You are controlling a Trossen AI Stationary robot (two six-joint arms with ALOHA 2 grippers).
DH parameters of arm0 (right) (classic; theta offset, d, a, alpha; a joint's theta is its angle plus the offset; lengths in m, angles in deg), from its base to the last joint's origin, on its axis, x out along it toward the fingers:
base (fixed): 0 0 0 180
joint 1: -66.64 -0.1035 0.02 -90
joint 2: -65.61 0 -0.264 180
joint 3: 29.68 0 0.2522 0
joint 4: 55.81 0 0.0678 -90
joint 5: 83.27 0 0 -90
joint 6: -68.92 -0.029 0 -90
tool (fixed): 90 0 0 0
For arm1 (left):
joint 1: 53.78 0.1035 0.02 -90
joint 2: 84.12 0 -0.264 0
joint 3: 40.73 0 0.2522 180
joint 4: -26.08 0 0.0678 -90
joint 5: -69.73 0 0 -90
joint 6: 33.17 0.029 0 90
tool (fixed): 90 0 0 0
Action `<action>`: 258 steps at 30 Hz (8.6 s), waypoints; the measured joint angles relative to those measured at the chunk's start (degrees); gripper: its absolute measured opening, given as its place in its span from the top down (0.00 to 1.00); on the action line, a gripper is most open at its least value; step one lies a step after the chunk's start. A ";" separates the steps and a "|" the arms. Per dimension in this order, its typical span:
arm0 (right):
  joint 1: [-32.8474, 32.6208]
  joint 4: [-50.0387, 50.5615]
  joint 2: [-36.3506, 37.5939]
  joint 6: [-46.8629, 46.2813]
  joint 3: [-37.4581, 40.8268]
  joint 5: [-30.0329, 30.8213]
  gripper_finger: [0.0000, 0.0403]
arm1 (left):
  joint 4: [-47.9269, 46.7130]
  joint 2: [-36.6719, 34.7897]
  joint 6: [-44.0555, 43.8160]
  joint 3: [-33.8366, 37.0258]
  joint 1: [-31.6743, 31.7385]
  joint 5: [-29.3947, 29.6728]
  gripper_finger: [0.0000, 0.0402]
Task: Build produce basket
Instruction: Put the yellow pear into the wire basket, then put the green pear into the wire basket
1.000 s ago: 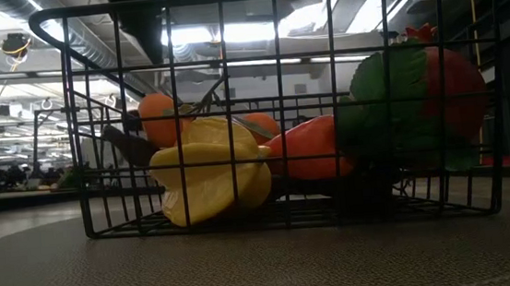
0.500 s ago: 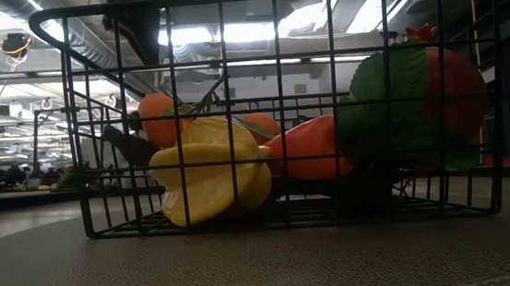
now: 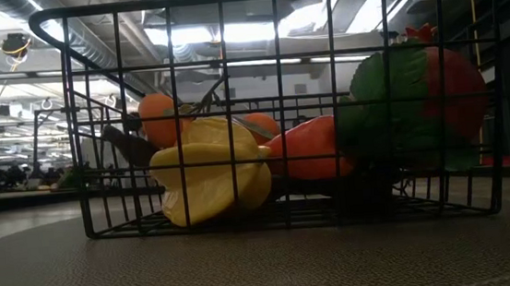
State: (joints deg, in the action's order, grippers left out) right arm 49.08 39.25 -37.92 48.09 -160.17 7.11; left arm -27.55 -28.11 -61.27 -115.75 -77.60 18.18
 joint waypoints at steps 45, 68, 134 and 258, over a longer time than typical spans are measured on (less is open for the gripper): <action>0.00 0.36 0.00 -1.45 0.00 0.09 1.00 | 75.23 -18.74 13.62 55.50 -0.47 -13.88 0.73; 0.00 0.39 0.02 -1.04 0.00 0.07 1.00 | 59.74 -39.45 16.59 55.52 -1.69 -9.79 0.73; 0.02 0.37 0.04 4.57 0.02 1.45 1.00 | 42.69 -55.48 23.53 60.79 19.22 -26.16 0.73; 42.88 -55.34 -1.52 36.58 56.26 0.96 0.69 | 42.50 -55.54 24.71 60.79 19.17 -25.91 0.73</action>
State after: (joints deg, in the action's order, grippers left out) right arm 91.96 -16.09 -39.43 84.67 -103.91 8.08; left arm 14.95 -83.65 -36.57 -54.96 -58.43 -7.73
